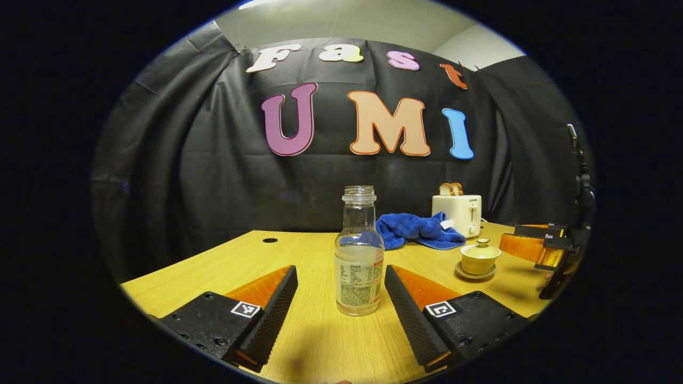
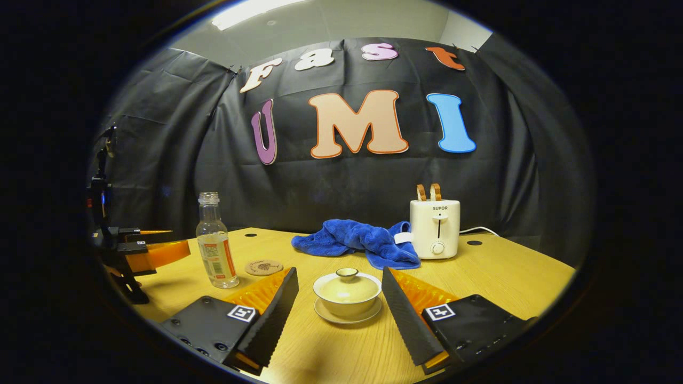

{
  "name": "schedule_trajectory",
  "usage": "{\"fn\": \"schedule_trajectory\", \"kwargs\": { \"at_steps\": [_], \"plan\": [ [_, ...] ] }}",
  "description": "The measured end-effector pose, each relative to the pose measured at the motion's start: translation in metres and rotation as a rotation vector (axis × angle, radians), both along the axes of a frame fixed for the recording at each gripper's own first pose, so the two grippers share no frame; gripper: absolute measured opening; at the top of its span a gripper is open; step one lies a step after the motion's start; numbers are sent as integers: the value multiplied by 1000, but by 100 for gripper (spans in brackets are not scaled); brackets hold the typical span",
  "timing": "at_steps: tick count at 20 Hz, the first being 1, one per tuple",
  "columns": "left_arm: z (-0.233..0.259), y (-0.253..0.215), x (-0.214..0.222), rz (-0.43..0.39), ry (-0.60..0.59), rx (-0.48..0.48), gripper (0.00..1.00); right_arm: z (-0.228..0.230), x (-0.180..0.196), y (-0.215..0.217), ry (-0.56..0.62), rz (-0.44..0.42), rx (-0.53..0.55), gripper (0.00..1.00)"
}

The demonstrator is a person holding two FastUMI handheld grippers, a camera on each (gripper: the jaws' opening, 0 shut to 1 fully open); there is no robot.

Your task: Open the teacup lid with one hand, grasp the water bottle and pour water into the teacup with the other hand; after pouring, place the water bottle on the coaster and then close the teacup lid.

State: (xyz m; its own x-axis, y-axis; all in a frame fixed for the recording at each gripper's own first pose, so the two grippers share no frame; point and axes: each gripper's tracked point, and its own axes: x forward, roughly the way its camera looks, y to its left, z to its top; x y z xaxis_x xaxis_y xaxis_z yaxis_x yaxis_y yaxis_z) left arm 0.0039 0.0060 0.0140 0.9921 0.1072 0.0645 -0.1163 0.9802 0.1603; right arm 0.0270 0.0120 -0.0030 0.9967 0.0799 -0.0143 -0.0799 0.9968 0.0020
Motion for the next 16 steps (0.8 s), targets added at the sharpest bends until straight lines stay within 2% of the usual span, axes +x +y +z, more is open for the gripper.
{"fn": "schedule_trajectory", "kwargs": {
  "at_steps": [9, 16],
  "plan": [
    [1, 0, -1, 1, 0, 2, 96, -9, 47, 1, 53, -8, -15, 98],
    [3, 0, 0, 1, 0, 2, 96, -18, 65, 1, 112, -12, -28, 61]
  ]
}}
